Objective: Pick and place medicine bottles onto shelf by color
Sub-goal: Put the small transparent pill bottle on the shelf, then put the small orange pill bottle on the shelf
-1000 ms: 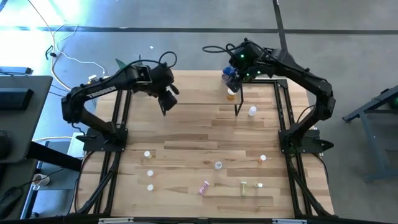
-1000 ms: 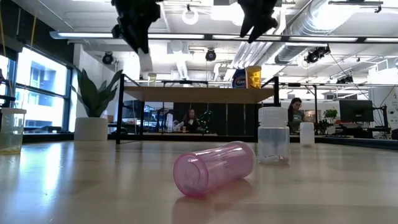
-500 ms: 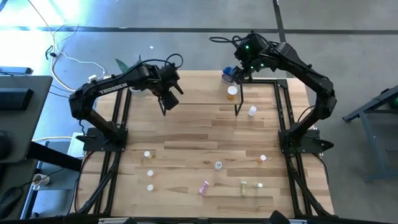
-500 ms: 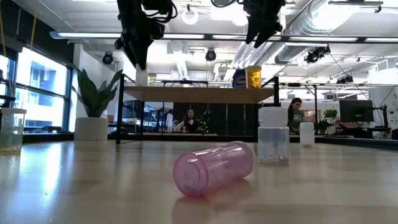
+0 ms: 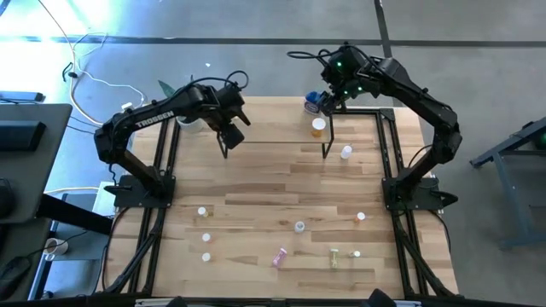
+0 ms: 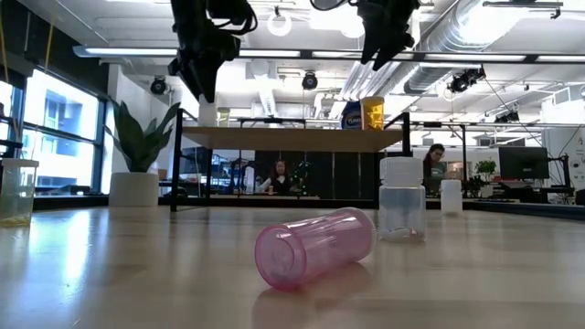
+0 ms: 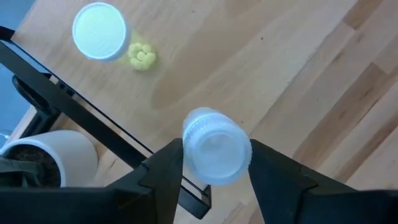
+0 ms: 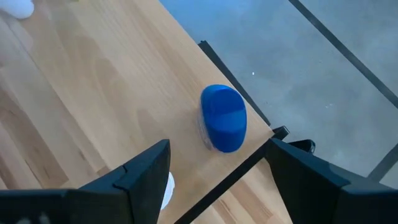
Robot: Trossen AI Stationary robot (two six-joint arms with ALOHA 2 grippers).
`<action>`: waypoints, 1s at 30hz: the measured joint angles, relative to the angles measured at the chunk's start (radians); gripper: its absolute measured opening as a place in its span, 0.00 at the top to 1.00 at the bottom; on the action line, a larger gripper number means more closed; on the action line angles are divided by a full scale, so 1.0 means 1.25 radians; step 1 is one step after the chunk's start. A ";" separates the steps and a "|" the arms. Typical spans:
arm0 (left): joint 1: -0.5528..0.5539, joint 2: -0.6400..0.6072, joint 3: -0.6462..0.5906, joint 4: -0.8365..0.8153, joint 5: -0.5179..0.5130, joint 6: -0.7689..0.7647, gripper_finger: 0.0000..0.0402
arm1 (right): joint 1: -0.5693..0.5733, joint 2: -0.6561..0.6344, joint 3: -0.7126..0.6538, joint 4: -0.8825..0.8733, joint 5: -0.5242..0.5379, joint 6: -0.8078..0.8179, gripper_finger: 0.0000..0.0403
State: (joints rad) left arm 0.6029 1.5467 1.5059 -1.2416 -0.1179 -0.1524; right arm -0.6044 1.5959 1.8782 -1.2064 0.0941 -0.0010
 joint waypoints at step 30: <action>-0.054 -0.080 0.162 0.020 0.044 0.125 0.50 | 0.215 0.000 0.000 -0.096 0.019 0.163 0.36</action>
State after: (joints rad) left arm 0.5353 1.4461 1.7088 -1.2163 -0.0631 0.0040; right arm -0.3355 1.5959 1.8782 -1.3264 0.1179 0.2031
